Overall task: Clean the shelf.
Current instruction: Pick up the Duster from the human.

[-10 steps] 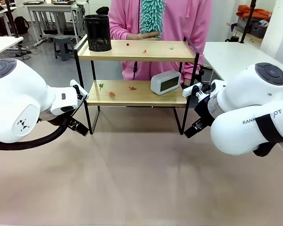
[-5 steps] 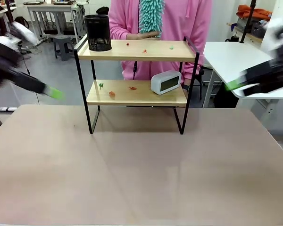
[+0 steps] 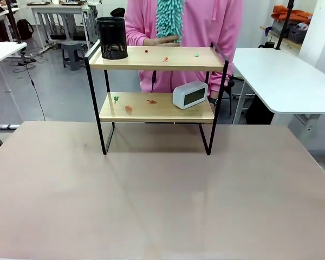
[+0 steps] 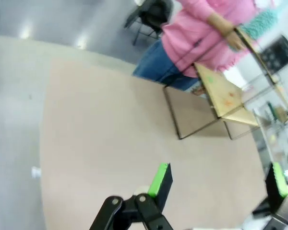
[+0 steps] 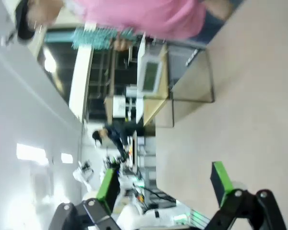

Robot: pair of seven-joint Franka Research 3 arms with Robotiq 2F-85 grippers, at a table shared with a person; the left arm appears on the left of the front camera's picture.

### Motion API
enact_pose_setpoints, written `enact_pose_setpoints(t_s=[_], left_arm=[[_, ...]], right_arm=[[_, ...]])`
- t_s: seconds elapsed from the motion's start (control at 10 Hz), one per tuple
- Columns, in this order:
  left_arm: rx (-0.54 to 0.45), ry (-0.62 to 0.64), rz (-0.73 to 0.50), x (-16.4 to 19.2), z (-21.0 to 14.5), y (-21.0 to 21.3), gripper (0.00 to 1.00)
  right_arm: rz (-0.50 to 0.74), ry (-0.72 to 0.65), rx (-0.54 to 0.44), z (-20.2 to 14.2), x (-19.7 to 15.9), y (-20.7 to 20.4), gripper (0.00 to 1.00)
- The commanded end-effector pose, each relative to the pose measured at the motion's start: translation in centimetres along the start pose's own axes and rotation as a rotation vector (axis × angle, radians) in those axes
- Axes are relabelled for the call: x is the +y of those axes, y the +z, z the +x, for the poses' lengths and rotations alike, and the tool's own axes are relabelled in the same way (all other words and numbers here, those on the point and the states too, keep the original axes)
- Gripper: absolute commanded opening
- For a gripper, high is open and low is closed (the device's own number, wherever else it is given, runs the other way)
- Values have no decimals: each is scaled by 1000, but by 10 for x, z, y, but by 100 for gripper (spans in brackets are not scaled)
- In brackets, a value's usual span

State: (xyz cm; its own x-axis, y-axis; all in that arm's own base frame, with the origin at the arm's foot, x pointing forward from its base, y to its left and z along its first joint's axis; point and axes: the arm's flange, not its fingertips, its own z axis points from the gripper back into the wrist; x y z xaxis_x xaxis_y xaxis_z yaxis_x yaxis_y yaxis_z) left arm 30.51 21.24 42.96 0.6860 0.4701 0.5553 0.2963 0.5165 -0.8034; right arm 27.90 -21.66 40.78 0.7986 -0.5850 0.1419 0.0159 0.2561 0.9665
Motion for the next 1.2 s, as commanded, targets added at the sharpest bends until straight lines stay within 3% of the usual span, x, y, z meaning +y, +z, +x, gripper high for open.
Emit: enact_pose_setpoints(t_s=[0.0,0.9,1.1], left_arm=[[57,-164,-37,-41,9,-10,100],[57,-164,-37,-41,9,-10,100],[106,-73,-44,-34,18,-10,100]], right_arm=[[5,98,56,-9,40,-1,100],[5,98,56,-9,40,-1,100],[5,98,56,-9,40,-1,100]])
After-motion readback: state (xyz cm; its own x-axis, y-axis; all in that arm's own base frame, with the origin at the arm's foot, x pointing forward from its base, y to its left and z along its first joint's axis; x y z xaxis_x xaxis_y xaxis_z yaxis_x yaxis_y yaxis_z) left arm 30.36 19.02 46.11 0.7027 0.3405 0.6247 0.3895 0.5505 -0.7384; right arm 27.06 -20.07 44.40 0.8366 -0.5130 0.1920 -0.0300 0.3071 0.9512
